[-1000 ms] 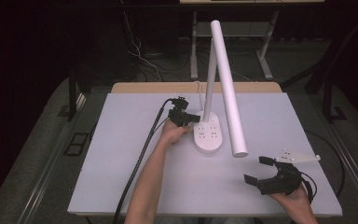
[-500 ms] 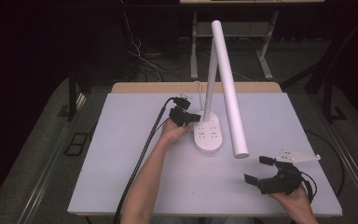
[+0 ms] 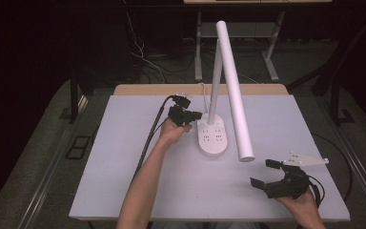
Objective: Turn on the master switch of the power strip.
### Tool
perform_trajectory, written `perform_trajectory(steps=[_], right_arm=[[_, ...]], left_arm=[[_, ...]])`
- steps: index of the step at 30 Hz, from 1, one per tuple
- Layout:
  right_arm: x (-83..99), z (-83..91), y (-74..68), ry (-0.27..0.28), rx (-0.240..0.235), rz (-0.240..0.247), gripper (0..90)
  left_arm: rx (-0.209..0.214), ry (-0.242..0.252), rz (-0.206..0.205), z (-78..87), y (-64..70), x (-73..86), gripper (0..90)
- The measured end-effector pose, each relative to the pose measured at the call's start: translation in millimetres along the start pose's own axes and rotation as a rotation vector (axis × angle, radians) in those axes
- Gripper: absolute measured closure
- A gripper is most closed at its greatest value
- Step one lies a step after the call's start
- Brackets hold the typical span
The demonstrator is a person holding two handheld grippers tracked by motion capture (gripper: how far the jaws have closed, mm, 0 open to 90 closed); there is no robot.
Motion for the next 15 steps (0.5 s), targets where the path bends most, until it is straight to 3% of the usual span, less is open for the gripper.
perform_trajectory(steps=[2, 4, 7, 8, 14, 15], right_arm=[[-0.1, 0.2, -0.2, 0.0, -0.001, -0.003, 0.3], [-0.2, 0.3, -0.5, 0.0, -0.002, -0.003, 0.3], [-0.2, 0.3, -0.6, 0.0, -0.001, 0.0, 0.3], [-0.2, 0.4, -0.8, 0.0, -0.002, -0.003, 0.3], [-0.3, 0.2, -1.2, 0.002, -0.003, 0.0, 0.3], [-0.3, 0.1, -1.3, 0.002, -0.003, -0.001, 0.3]], left_arm=[[-0.005, -0.01, -0.025, 6.6, -1.0, -0.6, 83.8], [-0.002, 0.011, -0.006, 11.1, 1.0, -1.5, 78.5], [0.001, -0.004, -0.008, 19.7, -0.8, -1.4, 65.4], [0.003, 0.027, 0.021, 24.1, 0.0, -0.7, 61.3], [0.001, 0.038, 0.021, 41.7, -3.8, 5.5, 43.9], [0.014, 0.039, 0.018, 45.6, -4.8, 7.5, 33.5]])
Point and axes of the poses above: each handheld gripper's, and its own axes: z roughly backward along the jaws, x roughly out of its underside, y roughly to its right, the point moved 2 cm from there along -z, roughly forward along the jaws, and after that the axes turned 10 degrees about -y, right-handed, at the moved point
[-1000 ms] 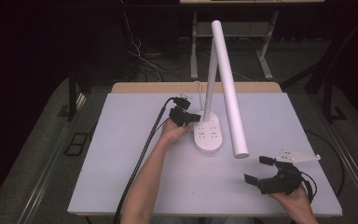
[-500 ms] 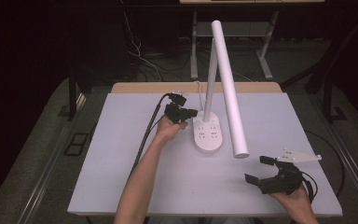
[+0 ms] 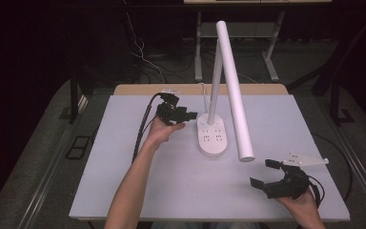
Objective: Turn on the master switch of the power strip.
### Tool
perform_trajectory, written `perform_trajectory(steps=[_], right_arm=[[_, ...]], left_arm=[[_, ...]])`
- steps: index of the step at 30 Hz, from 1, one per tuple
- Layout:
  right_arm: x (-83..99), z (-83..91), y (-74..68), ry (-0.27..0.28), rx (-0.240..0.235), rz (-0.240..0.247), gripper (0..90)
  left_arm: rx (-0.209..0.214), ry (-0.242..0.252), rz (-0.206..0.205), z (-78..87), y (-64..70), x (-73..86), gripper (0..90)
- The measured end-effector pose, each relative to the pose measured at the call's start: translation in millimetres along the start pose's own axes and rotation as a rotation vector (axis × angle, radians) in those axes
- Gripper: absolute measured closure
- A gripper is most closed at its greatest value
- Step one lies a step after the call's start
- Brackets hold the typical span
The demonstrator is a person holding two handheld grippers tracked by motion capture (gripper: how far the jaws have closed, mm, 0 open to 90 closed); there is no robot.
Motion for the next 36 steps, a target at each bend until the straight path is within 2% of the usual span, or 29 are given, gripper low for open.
perform_trajectory(steps=[1, 3, 5, 7, 8, 13, 20, 27, 36], right_arm=[[0.0, 0.0, 0.0, 0.0, 0.0, 0.0, 0.3], [0.1, 0.0, 0.0, 0.001, 0.0, 0.002, 0.3], [0.0, 0.4, -0.1, 0.004, -0.001, -0.001, 0.3], [0.0, 0.5, 0.0, 0.006, -0.001, -0.001, 0.3], [0.1, 0.6, 0.3, 0.006, -0.001, -0.002, 0.3], [0.4, 0.6, 0.4, 0.005, 0.001, -0.004, 0.3], [0.4, 0.0, -0.4, 0.004, 0.002, -0.002, 0.3], [0.6, -0.3, -0.3, 0.003, 0.002, -0.005, 0.3], [0.7, -1.0, -0.8, -0.004, 0.002, -0.001, 0.3]], left_arm=[[0.017, 0.001, -0.001, 3.1, -0.7, 2.0, 33.5], [0.029, 0.003, -0.004, 9.3, -1.7, 5.7, 19.5], [0.037, 0.002, -0.006, 15.6, -2.7, 9.2, 12.2], [0.044, 0.002, -0.003, 22.1, -3.5, 12.6, 9.0], [0.052, 0.004, -0.006, 24.9, -4.1, 14.6, 0.6], [0.051, -0.003, -0.017, 39.3, -2.8, 28.0, 0.0], [0.023, 0.049, -0.014, 64.4, -0.4, 46.3, 0.0], [0.018, 0.075, -0.013, 78.0, 0.8, 60.1, 0.0], [0.016, 0.104, -0.025, 89.5, 10.9, 81.9, 0.0]])
Point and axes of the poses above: each handheld gripper's, and its own axes: z roughly backward along the jaws, x roughly out of its underside, y roughly to its right, the point moved 2 cm from there along -z, roughly forward along the jaws, and after that the axes turned 10 degrees about -y, right-handed, at the moved point
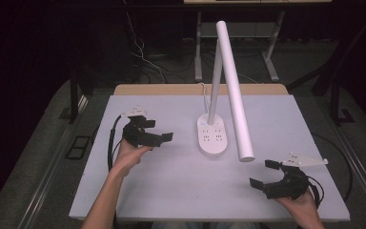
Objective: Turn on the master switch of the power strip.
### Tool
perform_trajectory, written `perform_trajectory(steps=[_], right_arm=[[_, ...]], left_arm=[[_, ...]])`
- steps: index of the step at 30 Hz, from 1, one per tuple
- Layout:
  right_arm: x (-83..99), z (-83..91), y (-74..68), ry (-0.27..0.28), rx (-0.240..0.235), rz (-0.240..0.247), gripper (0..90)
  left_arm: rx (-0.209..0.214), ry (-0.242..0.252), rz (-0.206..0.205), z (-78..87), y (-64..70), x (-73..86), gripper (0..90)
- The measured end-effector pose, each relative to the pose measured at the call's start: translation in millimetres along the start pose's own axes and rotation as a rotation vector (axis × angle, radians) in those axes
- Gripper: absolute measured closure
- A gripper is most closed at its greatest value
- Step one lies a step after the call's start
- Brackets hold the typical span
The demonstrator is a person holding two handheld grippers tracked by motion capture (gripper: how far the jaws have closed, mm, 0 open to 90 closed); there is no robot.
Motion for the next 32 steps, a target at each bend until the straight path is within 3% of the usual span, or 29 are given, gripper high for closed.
perform_trajectory(steps=[10, 20, 27, 32], right_arm=[[0.0, -0.5, 0.1, 0.0, 0.004, 0.005, 0.3], [-0.3, -1.4, -1.5, -0.005, 0.003, 0.003, 0.3], [-0.4, -2.5, -2.5, -0.006, 0.005, 0.009, 0.3], [0.0, -2.7, -3.8, -0.014, 0.0, 0.007, 0.3]], left_arm=[[0.01, 0.035, -0.015, 9.0, 14.9, 28.6, 0.0], [-0.009, 0.047, -0.015, 21.4, 24.4, 64.0, 0.0], [-0.004, 0.038, -0.026, 25.5, 36.2, 88.7, 0.0], [-0.004, 0.023, -0.03, 23.4, 40.1, 95.3, 0.0]])
Point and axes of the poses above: each handheld gripper's, and its own axes: z roughly backward along the jaws, x roughly out of its underside, y roughly to its right, the point moved 2 cm from there along -z, roughly forward along the jaws, and after that the axes turned 10 degrees about -y, right-handed, at the moved point
